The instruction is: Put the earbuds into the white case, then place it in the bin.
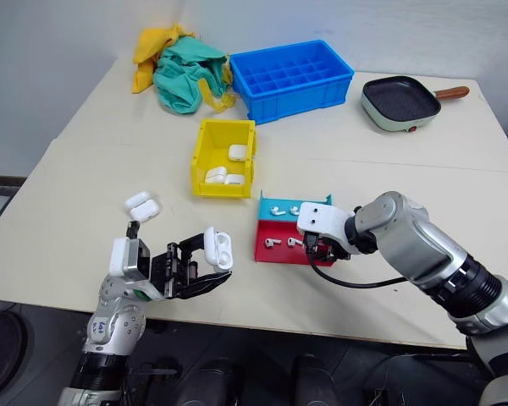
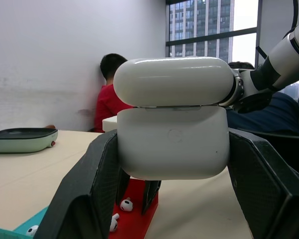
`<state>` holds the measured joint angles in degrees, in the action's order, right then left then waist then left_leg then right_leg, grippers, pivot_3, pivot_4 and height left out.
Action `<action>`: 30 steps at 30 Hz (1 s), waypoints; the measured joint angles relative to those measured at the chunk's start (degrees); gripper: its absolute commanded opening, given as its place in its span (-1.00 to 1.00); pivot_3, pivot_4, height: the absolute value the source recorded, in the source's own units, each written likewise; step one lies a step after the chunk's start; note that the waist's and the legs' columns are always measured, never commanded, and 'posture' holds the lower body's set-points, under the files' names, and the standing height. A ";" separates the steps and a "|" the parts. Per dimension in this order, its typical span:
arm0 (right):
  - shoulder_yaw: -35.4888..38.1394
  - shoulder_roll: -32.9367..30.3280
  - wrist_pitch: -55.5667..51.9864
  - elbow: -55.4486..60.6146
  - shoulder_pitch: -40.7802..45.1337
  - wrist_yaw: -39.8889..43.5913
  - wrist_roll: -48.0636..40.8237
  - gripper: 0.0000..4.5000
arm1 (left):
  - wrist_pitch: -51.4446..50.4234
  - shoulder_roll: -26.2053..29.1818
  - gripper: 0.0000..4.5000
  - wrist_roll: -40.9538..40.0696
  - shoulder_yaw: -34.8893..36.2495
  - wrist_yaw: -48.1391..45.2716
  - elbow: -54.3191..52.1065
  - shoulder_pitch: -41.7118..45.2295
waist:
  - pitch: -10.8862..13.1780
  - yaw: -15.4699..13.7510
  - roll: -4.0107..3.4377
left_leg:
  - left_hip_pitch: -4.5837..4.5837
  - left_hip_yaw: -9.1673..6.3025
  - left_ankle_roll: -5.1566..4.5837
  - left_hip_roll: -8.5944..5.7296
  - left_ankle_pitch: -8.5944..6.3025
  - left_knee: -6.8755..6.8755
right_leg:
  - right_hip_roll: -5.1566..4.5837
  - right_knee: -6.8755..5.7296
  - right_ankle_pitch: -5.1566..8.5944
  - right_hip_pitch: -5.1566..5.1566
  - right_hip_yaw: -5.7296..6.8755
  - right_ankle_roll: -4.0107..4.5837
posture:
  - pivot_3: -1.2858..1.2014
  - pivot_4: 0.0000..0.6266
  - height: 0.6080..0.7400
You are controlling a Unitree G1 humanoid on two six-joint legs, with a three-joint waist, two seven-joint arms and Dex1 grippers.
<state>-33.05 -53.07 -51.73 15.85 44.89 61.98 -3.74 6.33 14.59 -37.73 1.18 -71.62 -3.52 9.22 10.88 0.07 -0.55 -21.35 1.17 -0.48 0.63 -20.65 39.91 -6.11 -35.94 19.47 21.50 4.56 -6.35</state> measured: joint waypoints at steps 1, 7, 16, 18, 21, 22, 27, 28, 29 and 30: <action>0.00 0.11 0.21 -0.08 0.00 0.25 0.33 -0.13 | 0.00 0.01 0.24 0.00 0.00 0.12 0.00 -0.01 | 0.00 0.01 0.00 | 0.00 0.00 0.00 0.00 0.00 0.01 | 0.00 0.00 0.00 0.00 0.00 0.00 | 0.03 -0.52 1.00; 0.10 1.17 0.60 -0.42 0.00 0.95 1.39 -0.20 | 0.00 0.12 0.24 0.00 0.00 0.32 -0.13 -0.35 | 0.00 0.04 0.00 | 0.02 0.00 0.00 0.00 0.00 0.05 | 0.00 -0.04 0.00 -0.01 0.00 0.00 | 0.03 -0.52 1.00; 0.16 1.61 1.46 -0.64 -0.06 2.13 2.33 -0.77 | -0.17 1.19 0.24 0.00 0.00 0.43 -0.22 -0.71 | 0.00 0.05 0.00 | 0.03 0.01 0.00 0.00 0.00 0.05 | 0.00 -0.04 0.00 -0.02 -0.05 0.00 | 0.03 -0.52 1.00; 0.27 1.65 1.65 -0.72 -0.27 2.40 2.71 -0.99 | -0.20 1.24 0.24 -0.01 0.00 0.43 -0.26 -0.70 | 0.00 0.05 0.00 | 0.04 0.00 0.00 0.00 0.00 0.05 | -0.01 -0.04 0.00 -0.03 -0.06 0.00 | 0.03 -0.52 1.00; 0.28 1.68 1.70 -0.70 -0.28 2.62 2.95 -0.99 | -0.25 1.33 0.24 -0.02 0.00 0.43 -0.26 -0.66 | 0.00 0.05 0.00 | 0.04 0.01 0.00 0.00 0.00 0.05 | -0.02 -0.04 0.00 -0.03 -0.06 0.00 | 0.03 -0.52 1.00; 0.28 1.68 1.71 -0.70 -0.28 2.70 3.02 -0.99 | -0.25 1.33 0.24 -0.02 0.00 0.43 -0.26 -0.66 | 0.00 0.05 0.00 | 0.04 0.01 0.00 0.00 0.00 0.04 | -0.01 -0.04 0.00 -0.03 -0.05 0.00 | 0.03 -0.52 1.00; 0.42 1.68 1.71 -0.68 -0.30 3.17 3.05 -0.99 | -0.26 1.33 0.24 -0.02 0.00 0.43 -0.26 -0.65 | 0.00 0.05 0.00 | 0.04 0.01 0.00 0.00 0.00 0.05 | -0.01 -0.04 0.00 -0.03 -0.05 0.00 | 0.03 -0.52 1.00; 0.63 1.68 1.74 -0.68 -0.43 3.26 3.00 -0.99 | -0.28 1.33 0.24 -0.02 0.00 0.43 -0.26 -0.64 | 0.00 0.05 0.00 | 0.04 0.01 0.00 0.00 0.00 0.04 | -0.02 -0.03 0.00 -0.03 -0.05 0.00 | 0.03 -0.52 1.00; 0.96 1.68 1.80 -0.66 -0.64 3.34 2.91 -0.99 | -0.31 1.33 0.24 -0.02 -0.01 0.44 -0.26 -0.63 | 0.00 0.05 0.00 | 0.04 0.01 0.00 0.00 0.00 0.04 | -0.02 -0.04 0.00 -0.03 -0.05 0.00 | 0.03 -0.52 1.00; 1.46 1.68 1.85 -0.63 -0.94 3.39 2.72 -0.92 | -0.36 1.33 0.24 -0.02 -0.01 0.50 -0.26 -0.63 | 0.00 0.03 0.00 | 0.04 0.01 0.00 0.00 0.00 0.04 | -0.02 -0.04 0.00 -0.03 -0.05 0.00 | 0.03 -0.52 1.00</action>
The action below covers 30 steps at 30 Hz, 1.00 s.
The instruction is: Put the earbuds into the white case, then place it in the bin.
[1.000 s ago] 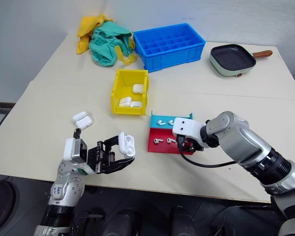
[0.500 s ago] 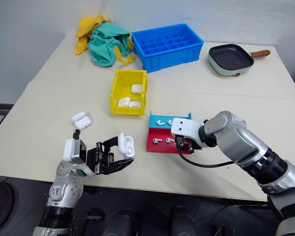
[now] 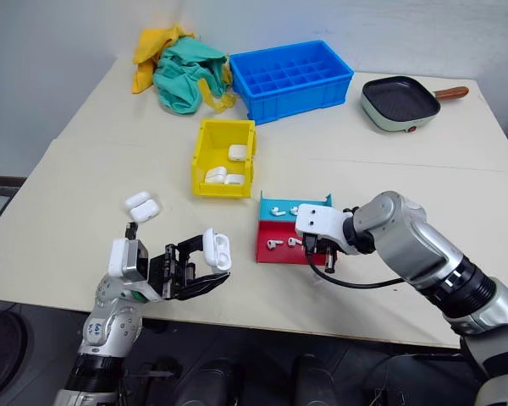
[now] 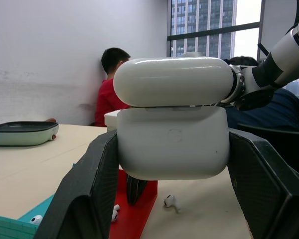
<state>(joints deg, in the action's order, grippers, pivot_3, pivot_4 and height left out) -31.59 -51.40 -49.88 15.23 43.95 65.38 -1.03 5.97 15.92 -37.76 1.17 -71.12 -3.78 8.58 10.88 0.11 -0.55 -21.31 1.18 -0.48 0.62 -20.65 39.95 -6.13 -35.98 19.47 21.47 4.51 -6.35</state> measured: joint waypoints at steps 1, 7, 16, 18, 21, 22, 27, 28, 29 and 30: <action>0.96 -0.01 0.04 0.11 -0.40 0.04 -0.45 -0.83 | -0.19 0.01 0.24 -0.02 0.04 0.29 0.00 -0.01 | 0.00 -0.02 0.00 | -0.01 0.00 0.00 0.00 0.00 0.00 | 0.00 0.00 0.00 0.00 0.00 0.00 | 0.03 -0.52 1.00; 10.02 -1.18 -4.57 3.92 -3.13 0.76 -6.99 0.04 | -1.06 2.62 0.24 -0.27 3.27 1.69 -0.07 -0.83 | 0.00 0.04 0.00 | -0.02 -0.03 0.00 0.01 0.00 -0.01 | -0.01 0.00 0.00 0.00 -0.02 0.00 | 0.03 -0.52 1.00; 7.06 4.97 -7.58 2.60 1.64 -2.46 -8.61 0.51 | -1.10 3.06 0.24 -0.30 6.13 4.13 -0.20 -2.15 | 0.00 0.06 0.00 | -0.01 -0.05 0.02 0.00 0.01 -0.01 | -0.03 -0.01 0.00 0.01 -0.08 0.00 | 0.03 -0.52 1.00; 5.59 5.26 -7.51 1.63 2.14 -2.77 -7.98 0.51 | -1.12 3.06 0.24 -0.30 6.22 4.43 -0.43 -2.48 | 0.00 -0.08 0.00 | -0.06 -0.15 0.01 -0.06 0.01 -0.02 | -0.10 0.00 0.00 0.01 -0.08 0.00 | 0.03 -0.52 1.00; 3.78 5.26 -7.22 -0.12 2.62 -2.80 -7.19 0.51 | -1.23 3.05 0.24 -0.30 6.20 4.86 -1.04 -2.63 | 0.00 -0.02 0.00 | -0.12 -0.19 0.01 -0.10 0.01 -0.01 | -0.12 0.00 0.00 0.01 -0.06 0.00 | 0.03 -0.52 1.00; 3.12 5.26 -6.83 -0.42 2.83 -2.80 -6.75 0.51 | -1.25 3.03 0.24 -0.30 6.20 4.94 -1.41 -2.70 | 0.00 0.05 0.00 | -0.12 -0.19 0.01 -0.10 0.01 -0.02 | -0.12 0.00 0.00 0.02 -0.05 0.00 | 0.03 -0.52 1.00; 2.10 6.04 -5.09 -2.58 3.59 -2.87 -5.49 0.51 | -1.31 2.87 0.24 -0.28 6.03 5.43 -2.68 -3.42 | 0.00 0.11 0.00 | -0.12 -0.19 0.01 -0.09 0.01 0.00 | -0.10 -0.01 0.00 0.02 -0.02 0.00 | 0.03 -0.52 1.00; 1.94 6.49 -4.90 -3.01 3.92 -2.88 -5.33 0.51 | -1.39 2.84 0.24 -0.28 5.87 5.52 -2.70 -3.68 | 0.00 0.18 0.00 | -0.12 -0.18 0.01 -0.09 0.01 0.00 | -0.09 -0.01 0.00 0.02 -0.01 0.00 | 0.03 -0.52 1.00; 1.80 6.77 -4.60 -3.45 4.11 -2.88 -5.19 0.51 | -1.52 2.80 0.24 -0.27 5.55 5.58 -2.75 -3.77 | 0.00 0.18 0.00 | -0.12 -0.17 0.01 -0.08 0.01 0.00 | -0.09 -0.01 0.00 0.02 -0.01 0.00 | 0.03 -0.52 1.00; 1.60 7.06 -4.04 -3.99 4.22 -2.88 -4.77 0.51 | -1.57 2.74 0.24 -0.26 5.38 5.63 -2.87 -3.90 | 0.00 0.16 0.00 | -0.11 -0.18 0.01 -0.08 0.01 0.00 | -0.09 -0.01 0.00 0.02 -0.01 0.00 | 0.03 -0.52 1.00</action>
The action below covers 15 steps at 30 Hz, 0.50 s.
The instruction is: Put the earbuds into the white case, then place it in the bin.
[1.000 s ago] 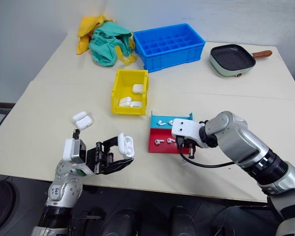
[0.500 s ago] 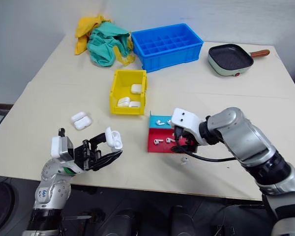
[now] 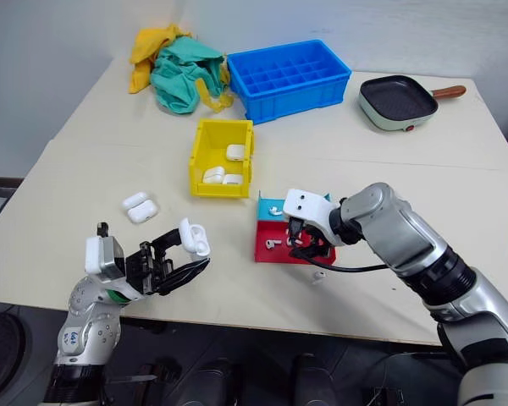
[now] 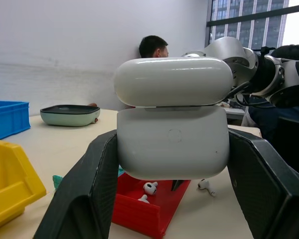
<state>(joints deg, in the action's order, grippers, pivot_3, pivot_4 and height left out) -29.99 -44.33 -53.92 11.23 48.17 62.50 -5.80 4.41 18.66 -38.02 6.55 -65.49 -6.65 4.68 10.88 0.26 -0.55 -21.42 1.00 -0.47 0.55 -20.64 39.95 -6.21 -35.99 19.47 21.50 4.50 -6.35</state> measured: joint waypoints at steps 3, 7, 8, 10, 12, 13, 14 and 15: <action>-0.98 0.54 0.65 -1.00 0.16 -0.05 0.73 0.43 | -0.01 0.00 0.24 0.00 -0.17 0.40 -0.34 -0.32 | 0.00 0.00 0.00 | 0.00 0.00 0.00 0.00 0.00 0.00 | 0.00 0.00 0.00 0.00 -0.01 0.00 | 0.03 -0.52 1.00; -1.38 1.30 1.96 -2.55 0.29 0.11 1.94 -0.07 | -0.01 0.01 0.24 0.00 -0.29 0.59 -1.46 -0.40 | 0.00 -0.02 0.00 | 0.00 0.00 0.00 -0.01 0.00 0.00 | -0.01 0.00 0.00 0.00 -0.01 0.00 | 0.03 -0.52 1.00; -1.48 1.36 2.48 -2.69 0.37 0.20 2.39 -0.23 | -0.01 0.02 0.24 0.00 -0.29 0.67 -1.67 -0.41 | 0.00 -0.04 0.00 | 0.00 -0.01 0.00 -0.01 0.00 0.00 | -0.01 0.00 0.00 0.00 -0.01 0.00 | 0.03 -0.52 1.00; -1.50 1.84 3.08 -3.07 0.47 0.21 2.97 -0.23 | -0.02 0.02 0.24 0.00 -0.30 0.91 -1.67 -0.58 | 0.00 -0.03 0.00 | 0.00 -0.01 0.00 -0.01 0.00 -0.01 | -0.01 0.00 0.00 0.00 0.00 0.00 | 0.03 -0.52 1.00; -1.54 2.07 3.63 -3.50 0.46 0.22 3.39 -0.23 | -0.02 0.03 0.24 0.00 -0.29 0.95 -1.68 -0.77 | 0.00 -0.02 0.00 | 0.00 -0.01 0.00 -0.01 0.00 -0.01 | 0.00 0.00 0.00 0.00 0.01 0.00 | 0.03 -0.52 1.00; -1.54 2.12 3.88 -3.78 0.46 0.22 3.73 -0.23 | -0.02 0.03 0.24 0.00 -0.29 0.95 -1.68 -0.90 | 0.00 -0.03 0.00 | 0.00 -0.01 0.00 -0.01 0.00 0.00 | 0.00 0.00 0.00 0.00 0.01 0.00 | 0.03 -0.52 1.00; -1.54 2.13 3.96 -3.97 0.46 0.25 3.87 -0.23 | -0.02 0.03 0.24 0.00 -0.29 0.96 -1.68 -0.99 | 0.00 -0.03 0.00 | 0.00 -0.01 0.00 -0.01 0.00 0.00 | -0.01 0.00 0.00 0.00 0.01 0.00 | 0.03 -0.52 1.00; -1.54 2.16 4.03 -4.20 0.46 0.32 4.07 -0.23 | -0.02 0.03 0.24 0.00 -0.29 0.97 -1.68 -1.03 | 0.00 -0.04 0.00 | 0.00 -0.01 0.00 -0.01 0.00 0.00 | -0.01 0.00 0.00 0.00 0.02 0.00 | 0.03 -0.52 1.00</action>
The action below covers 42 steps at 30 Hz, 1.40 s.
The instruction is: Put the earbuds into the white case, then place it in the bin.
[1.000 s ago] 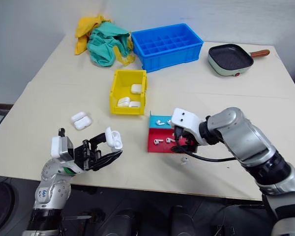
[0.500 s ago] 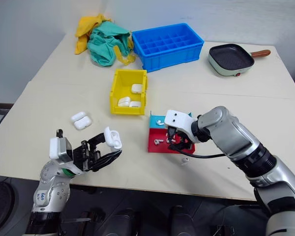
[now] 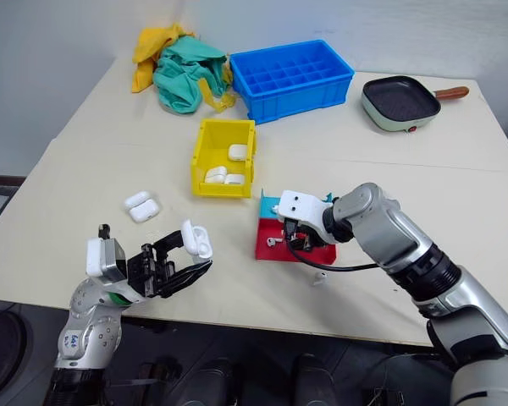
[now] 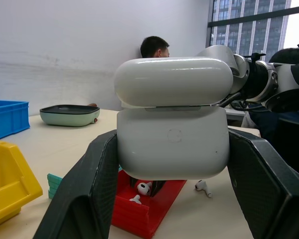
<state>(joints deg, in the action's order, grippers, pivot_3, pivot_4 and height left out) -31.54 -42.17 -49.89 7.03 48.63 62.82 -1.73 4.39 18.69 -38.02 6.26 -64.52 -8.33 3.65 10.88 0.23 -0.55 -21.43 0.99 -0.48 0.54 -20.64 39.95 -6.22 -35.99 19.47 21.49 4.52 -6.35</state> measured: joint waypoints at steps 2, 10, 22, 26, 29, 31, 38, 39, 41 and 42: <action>0.00 0.01 0.13 -0.28 -0.01 0.15 0.42 -0.23 | 0.00 0.00 0.24 0.00 0.00 0.02 -0.02 -0.01 | 0.00 0.01 0.00 | 0.00 0.00 0.00 0.00 0.00 0.00 | 0.00 0.00 0.00 0.00 0.00 0.00 | 0.03 -0.52 1.00; -0.06 0.00 1.02 -0.37 -0.09 1.01 1.40 -0.49 | 0.00 0.00 0.24 0.00 0.00 -0.01 -0.03 -0.15 | 0.00 0.02 0.00 | 0.00 0.00 0.00 0.00 0.00 0.00 | 0.00 0.00 0.00 0.00 -0.01 0.00 | 0.03 -0.52 1.00; 0.80 -0.18 1.14 0.32 -1.16 1.59 1.20 -0.80 | 0.00 0.01 0.24 -0.01 -0.16 -0.49 -0.02 0.02 | 0.00 -0.03 0.00 | 0.00 0.00 0.00 0.00 0.00 0.00 | 0.00 0.00 0.00 0.00 0.00 0.00 | 0.03 -0.52 1.00; 3.27 -2.03 1.19 2.03 -3.69 2.82 -0.63 -0.80 | -0.11 -0.08 0.24 -0.02 -0.82 -1.37 0.07 0.46 | 0.00 -0.14 0.00 | 0.00 -0.01 0.00 -0.02 0.00 0.00 | 0.00 0.01 0.00 -0.02 0.00 0.00 | 0.03 -0.52 1.00; 5.84 -2.78 1.16 2.90 -5.38 2.98 -2.23 -0.80 | -0.17 -0.32 0.24 -0.02 -1.30 -1.86 0.36 2.07 | 0.00 -0.12 0.00 | 0.00 0.00 0.00 -0.01 0.00 0.00 | 0.01 0.01 0.00 -0.01 0.02 0.00 | 0.03 -0.52 1.00; 8.46 -2.87 1.21 4.78 -7.19 3.36 -4.39 -0.80 | -0.40 -0.63 0.24 -0.06 -1.90 -2.26 0.42 3.17 | 0.00 -0.12 0.00 | 0.00 -0.01 0.00 0.00 0.00 0.00 | 0.02 0.00 0.00 -0.01 0.02 0.00 | 0.03 -0.52 1.00; 34.21 -2.43 3.40 13.89 -19.55 6.90 -23.88 -0.80 | -4.13 -2.41 0.24 -2.66 -4.23 -4.42 0.49 6.69 | 0.01 -0.82 0.02 | -0.03 -0.18 -0.02 -0.02 0.00 -0.02 | 0.05 0.01 -0.02 -0.20 0.05 -0.04 | 0.03 -0.52 1.00; 39.67 -0.45 3.65 15.30 -21.55 7.03 -28.74 -0.80 | -4.93 -2.78 0.24 -3.28 -4.68 -4.73 0.54 7.55 | 0.02 -0.90 0.03 | -0.02 -0.20 -0.02 0.00 0.00 -0.02 | 0.09 0.02 -0.03 -0.24 0.05 -0.06 | 0.03 -0.52 1.00; 45.91 3.71 4.45 17.29 -23.47 5.32 -34.93 -0.80 | -6.08 -3.31 0.24 -3.91 -5.22 -5.22 0.67 9.01 | 0.02 -0.93 0.03 | 0.00 -0.20 -0.02 -0.01 0.01 -0.01 | 0.18 0.00 -0.03 -0.26 0.05 -0.06 | 0.03 -0.52 1.00; 49.58 7.15 5.28 18.76 -24.62 2.81 -38.57 -0.80 | -6.97 -3.83 0.24 -4.57 -5.38 -5.64 0.92 10.14 | 0.02 -0.88 0.03 | 0.00 -0.19 -0.01 0.04 0.01 0.00 | 0.39 0.00 -0.03 -0.26 0.04 -0.06 | 0.03 -0.52 1.00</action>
<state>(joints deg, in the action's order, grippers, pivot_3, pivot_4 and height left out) 18.05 -35.02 -44.61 25.79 24.01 65.63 -40.30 -2.58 14.87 -42.58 0.89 -70.17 -7.40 13.79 10.89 -0.65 -0.52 -21.43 0.80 -0.49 0.58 -20.63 39.95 -5.84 -35.99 19.43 21.24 4.55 -6.41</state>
